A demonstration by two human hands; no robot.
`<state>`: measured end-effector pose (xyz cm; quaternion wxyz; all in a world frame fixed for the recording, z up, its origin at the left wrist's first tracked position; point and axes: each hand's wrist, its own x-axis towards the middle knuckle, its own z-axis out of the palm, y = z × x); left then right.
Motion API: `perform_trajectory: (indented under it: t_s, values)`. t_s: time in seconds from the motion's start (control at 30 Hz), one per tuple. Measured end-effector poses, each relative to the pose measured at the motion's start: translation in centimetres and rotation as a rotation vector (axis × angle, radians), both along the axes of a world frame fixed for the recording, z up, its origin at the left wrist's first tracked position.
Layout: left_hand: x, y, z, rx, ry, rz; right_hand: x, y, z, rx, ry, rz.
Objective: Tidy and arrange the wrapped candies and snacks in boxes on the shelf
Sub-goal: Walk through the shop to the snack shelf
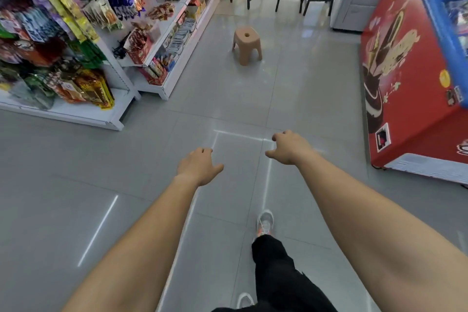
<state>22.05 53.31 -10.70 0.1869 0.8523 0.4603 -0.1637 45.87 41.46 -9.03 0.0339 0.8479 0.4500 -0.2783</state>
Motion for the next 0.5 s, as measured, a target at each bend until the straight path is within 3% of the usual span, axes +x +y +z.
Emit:
perform_trajectory:
  t_s: [0.5]
  values:
    - [15.3, 25.7, -1.4, -0.134, -0.031, 0.240, 18.1, 26.3, -2.0, -0.074, 0.069, 0.082]
